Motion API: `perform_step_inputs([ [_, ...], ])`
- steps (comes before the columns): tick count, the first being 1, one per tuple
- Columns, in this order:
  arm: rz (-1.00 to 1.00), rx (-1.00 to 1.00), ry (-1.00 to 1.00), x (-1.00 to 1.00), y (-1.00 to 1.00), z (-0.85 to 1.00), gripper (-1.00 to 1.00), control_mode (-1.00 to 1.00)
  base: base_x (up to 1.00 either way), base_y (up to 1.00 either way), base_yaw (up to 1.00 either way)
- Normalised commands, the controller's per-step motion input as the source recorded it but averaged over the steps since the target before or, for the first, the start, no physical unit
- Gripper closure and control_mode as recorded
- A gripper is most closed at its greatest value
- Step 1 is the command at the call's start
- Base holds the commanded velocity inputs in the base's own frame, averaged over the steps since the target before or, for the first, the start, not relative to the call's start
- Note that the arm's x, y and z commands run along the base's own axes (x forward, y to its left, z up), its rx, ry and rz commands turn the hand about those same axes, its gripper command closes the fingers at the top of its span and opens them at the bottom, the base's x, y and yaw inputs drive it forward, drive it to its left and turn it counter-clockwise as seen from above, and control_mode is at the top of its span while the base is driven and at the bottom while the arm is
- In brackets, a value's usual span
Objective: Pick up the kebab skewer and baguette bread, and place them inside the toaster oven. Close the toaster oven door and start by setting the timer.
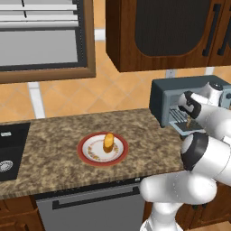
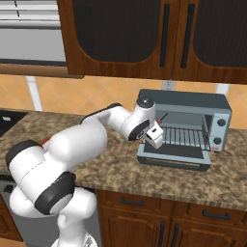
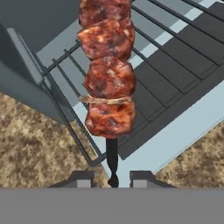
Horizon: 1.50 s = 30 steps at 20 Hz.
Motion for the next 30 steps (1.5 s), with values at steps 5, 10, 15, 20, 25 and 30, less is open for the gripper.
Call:
perform_step_inputs([
  [5, -0.12, 0.15, 0.02, -0.01, -0.16, 0.00, 1.00, -1.00, 0.00, 0.00, 0.00],
  [10, -0.13, 0.07, -0.04, 0.22, -0.02, -0.07, 1.00, -1.00, 0.00, 0.00, 0.00],
  [15, -0.12, 0.11, -0.13, 0.26, 0.00, -0.10, 1.00, -1.00, 0.00, 0.00, 0.00],
  [20, -0.06, 0.07, -0.02, 0.18, -0.01, -0.18, 1.00, -1.00, 0.00, 0.00, 0.00],
  [25, -0.02, 0.05, 0.00, 0.46, -0.03, 0.00, 1.00, -1.00, 0.00, 0.00, 0.00],
  [30, -0.01, 0.05, 0.00, 0.50, -0.12, -0.03, 1.00, -1.00, 0.00, 0.00, 0.00],
])
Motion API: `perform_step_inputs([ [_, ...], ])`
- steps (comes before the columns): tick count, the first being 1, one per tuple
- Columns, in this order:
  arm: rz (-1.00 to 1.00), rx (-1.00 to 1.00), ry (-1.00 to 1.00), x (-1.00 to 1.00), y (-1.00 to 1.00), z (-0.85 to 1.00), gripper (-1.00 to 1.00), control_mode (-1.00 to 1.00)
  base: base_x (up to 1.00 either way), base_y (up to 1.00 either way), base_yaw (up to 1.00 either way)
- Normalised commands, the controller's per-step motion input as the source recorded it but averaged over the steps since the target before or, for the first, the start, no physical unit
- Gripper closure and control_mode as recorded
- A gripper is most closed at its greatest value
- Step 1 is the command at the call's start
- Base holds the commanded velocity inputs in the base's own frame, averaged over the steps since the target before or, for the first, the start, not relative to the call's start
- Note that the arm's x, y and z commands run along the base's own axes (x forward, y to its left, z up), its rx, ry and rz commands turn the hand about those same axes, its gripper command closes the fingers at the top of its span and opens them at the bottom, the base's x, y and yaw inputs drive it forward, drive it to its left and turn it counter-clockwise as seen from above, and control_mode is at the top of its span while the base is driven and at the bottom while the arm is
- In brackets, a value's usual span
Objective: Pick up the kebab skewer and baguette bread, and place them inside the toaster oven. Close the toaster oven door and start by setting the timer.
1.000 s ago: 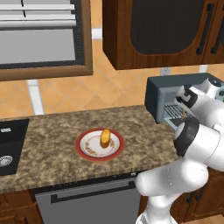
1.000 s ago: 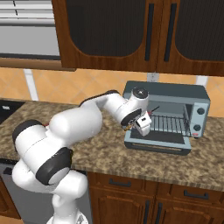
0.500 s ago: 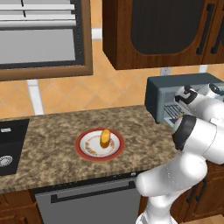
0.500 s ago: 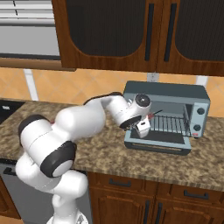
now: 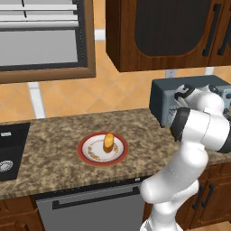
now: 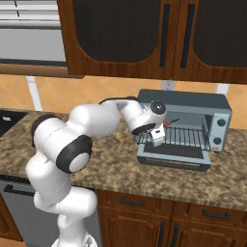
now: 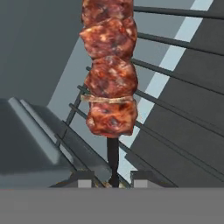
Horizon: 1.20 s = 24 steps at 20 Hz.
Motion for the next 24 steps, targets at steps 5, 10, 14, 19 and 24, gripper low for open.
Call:
perform_step_inputs([
  [5, -0.01, 0.06, 0.00, 0.23, -0.32, -0.12, 1.00, -1.00, 0.00, 0.00, 0.00],
  [10, -0.01, 0.07, 0.00, 0.19, -0.17, -0.07, 1.00, -1.00, 0.00, 0.00, 0.00],
  [14, -0.04, 0.04, 0.00, 0.00, -0.04, -0.22, 1.00, -1.00, 0.00, 0.00, 0.00],
  [19, -0.06, 0.00, -0.02, 0.00, 0.00, -0.20, -1.00, -1.00, 0.00, 0.00, 0.00],
  [24, -0.06, 0.00, -0.03, -0.05, -0.02, -0.09, -1.00, -1.00, 0.00, 0.00, 0.00],
])
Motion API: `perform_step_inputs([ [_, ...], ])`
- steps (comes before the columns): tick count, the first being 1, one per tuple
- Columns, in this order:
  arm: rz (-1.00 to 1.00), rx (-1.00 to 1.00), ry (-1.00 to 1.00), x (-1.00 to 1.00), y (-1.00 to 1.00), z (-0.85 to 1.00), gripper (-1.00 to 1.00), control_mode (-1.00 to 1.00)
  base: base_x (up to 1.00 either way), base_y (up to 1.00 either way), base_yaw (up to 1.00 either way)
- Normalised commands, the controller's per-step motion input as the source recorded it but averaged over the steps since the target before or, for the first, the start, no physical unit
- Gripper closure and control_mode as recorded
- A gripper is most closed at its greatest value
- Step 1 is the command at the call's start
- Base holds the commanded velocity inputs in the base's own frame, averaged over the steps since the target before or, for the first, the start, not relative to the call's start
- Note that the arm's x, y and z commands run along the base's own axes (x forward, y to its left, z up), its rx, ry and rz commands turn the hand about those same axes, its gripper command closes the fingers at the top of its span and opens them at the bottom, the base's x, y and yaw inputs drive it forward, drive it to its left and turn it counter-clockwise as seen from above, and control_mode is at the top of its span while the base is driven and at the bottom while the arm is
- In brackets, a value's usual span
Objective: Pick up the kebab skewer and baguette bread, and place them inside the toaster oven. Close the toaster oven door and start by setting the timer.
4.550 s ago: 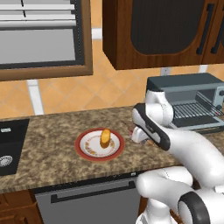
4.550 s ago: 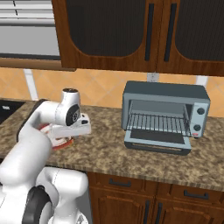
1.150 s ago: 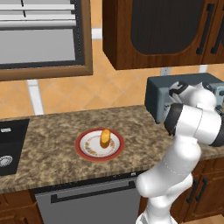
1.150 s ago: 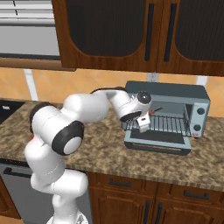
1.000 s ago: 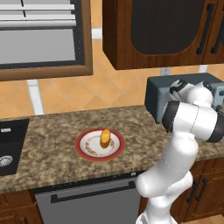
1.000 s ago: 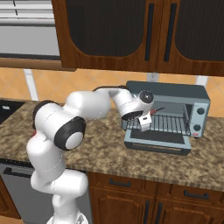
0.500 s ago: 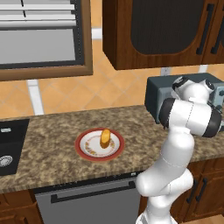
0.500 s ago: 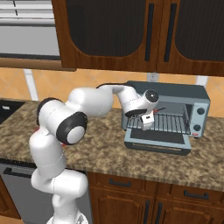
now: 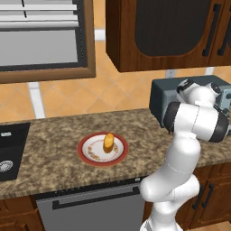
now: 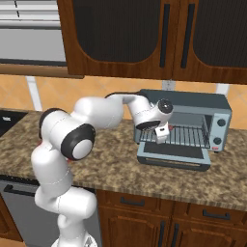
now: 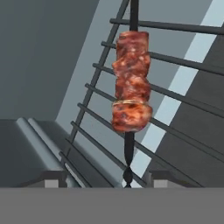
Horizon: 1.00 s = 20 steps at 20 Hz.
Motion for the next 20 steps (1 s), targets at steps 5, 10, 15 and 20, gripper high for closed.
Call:
perform_step_inputs([
  [5, -0.04, 0.00, 0.00, -0.20, -0.04, -0.01, -1.00, -1.00, 0.00, 0.00, 0.00],
  [10, 0.00, 0.00, 0.00, -0.30, -0.08, 0.08, -1.00, -1.00, 0.00, 0.00, 0.00],
  [15, 0.00, 0.00, 0.00, -0.52, 0.00, 0.61, -1.00, -1.00, 0.00, 0.00, 0.00],
  [20, 0.07, -0.05, 0.08, -0.98, 0.62, 0.31, -1.00, -1.00, 0.00, 0.00, 0.00],
])
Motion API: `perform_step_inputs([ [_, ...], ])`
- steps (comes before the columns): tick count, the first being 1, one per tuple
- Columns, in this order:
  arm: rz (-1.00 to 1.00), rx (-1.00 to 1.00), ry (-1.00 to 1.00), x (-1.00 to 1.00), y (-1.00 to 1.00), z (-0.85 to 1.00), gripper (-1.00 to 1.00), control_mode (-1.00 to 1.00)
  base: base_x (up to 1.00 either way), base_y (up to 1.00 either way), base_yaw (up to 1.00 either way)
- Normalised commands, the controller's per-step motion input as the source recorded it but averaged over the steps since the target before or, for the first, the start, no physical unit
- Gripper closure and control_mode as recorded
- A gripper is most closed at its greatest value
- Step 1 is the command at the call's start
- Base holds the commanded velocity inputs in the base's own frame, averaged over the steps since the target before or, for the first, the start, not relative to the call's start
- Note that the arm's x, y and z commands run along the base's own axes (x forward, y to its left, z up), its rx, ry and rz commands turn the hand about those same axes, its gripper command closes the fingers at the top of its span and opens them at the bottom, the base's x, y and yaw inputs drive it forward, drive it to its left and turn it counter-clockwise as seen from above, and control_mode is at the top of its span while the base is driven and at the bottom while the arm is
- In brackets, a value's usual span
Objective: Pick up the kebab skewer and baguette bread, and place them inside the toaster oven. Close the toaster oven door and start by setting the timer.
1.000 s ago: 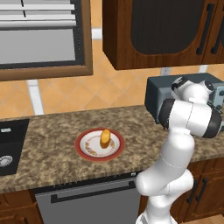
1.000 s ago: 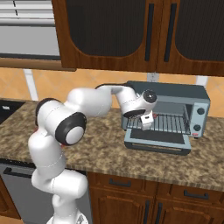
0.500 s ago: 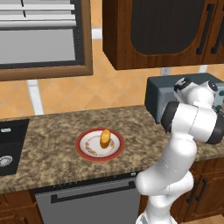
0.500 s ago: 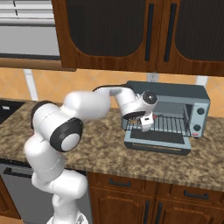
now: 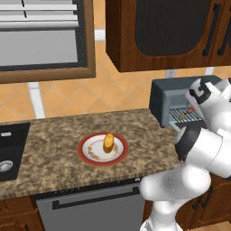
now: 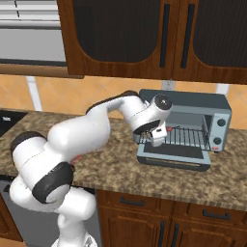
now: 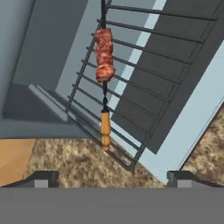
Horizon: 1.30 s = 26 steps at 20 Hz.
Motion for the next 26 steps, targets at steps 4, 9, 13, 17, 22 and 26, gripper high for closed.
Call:
perform_step_inputs([
  [4, 0.17, -0.13, 0.04, -0.91, 1.00, 0.00, -1.00, -1.00, 0.00, 0.00, 0.00],
  [9, 0.14, -0.11, 0.01, -0.45, 1.00, 0.00, -1.00, -1.00, 0.00, 0.00, 0.00],
  [13, 0.15, -0.10, 0.00, -0.04, 1.00, 0.00, -1.00, -1.00, 0.00, 0.00, 0.00],
  [17, 0.19, -0.14, 0.00, 0.00, 1.00, 0.00, -1.00, -1.00, 0.00, 0.00, 0.00],
  [22, 0.18, -0.10, 0.01, 0.07, 1.00, 0.00, -1.00, -1.00, 0.00, 0.00, 0.00],
  [26, 0.19, -0.05, 0.05, 0.31, 1.00, 0.00, -1.00, -1.00, 0.00, 0.00, 0.00],
])
